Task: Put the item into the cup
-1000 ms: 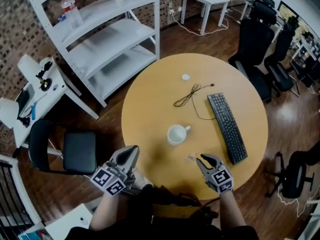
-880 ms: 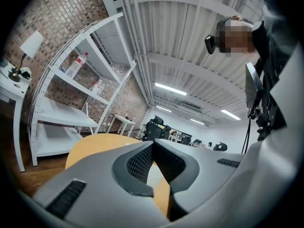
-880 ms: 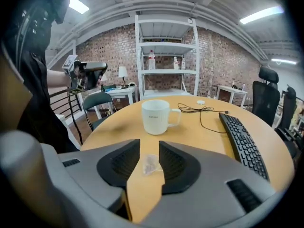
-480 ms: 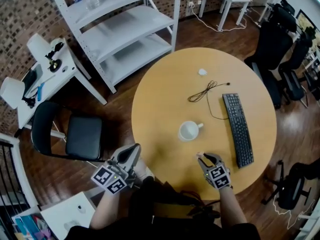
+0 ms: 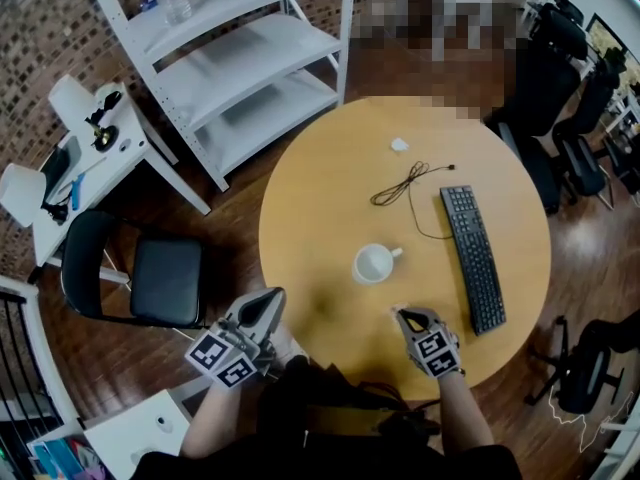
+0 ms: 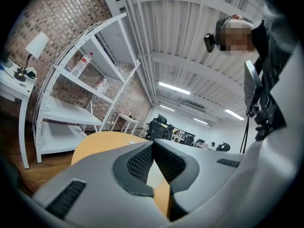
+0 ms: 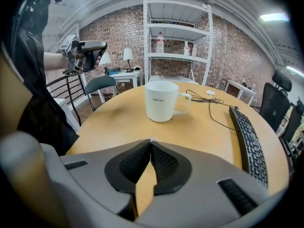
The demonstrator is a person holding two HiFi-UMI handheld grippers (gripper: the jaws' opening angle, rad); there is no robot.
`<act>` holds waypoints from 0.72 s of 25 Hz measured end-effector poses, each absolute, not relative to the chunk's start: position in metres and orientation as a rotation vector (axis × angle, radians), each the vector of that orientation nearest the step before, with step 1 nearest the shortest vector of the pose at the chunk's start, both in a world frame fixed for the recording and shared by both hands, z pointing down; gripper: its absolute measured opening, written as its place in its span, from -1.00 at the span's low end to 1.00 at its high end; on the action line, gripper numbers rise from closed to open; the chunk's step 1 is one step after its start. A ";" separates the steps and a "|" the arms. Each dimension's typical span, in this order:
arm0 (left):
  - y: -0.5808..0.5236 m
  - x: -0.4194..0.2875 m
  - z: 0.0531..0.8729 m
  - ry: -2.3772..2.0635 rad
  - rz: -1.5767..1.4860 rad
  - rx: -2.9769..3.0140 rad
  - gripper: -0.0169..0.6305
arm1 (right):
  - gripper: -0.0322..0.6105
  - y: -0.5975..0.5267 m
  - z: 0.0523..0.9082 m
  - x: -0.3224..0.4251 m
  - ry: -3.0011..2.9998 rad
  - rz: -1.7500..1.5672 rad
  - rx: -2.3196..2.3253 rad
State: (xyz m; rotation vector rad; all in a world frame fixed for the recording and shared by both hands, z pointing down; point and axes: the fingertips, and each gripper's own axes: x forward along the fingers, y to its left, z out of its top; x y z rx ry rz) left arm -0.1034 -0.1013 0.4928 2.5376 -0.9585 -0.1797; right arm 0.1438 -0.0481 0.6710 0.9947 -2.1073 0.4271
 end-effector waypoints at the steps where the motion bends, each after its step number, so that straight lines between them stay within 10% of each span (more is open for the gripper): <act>1: -0.103 -0.102 0.492 -0.952 -0.181 2.542 -0.94 | -0.89 -0.050 0.667 0.145 -2.113 0.422 1.007; 18: -0.144 -0.090 0.452 -1.003 -0.268 2.682 -0.94 | -0.89 -0.145 0.525 0.139 -2.297 0.044 1.131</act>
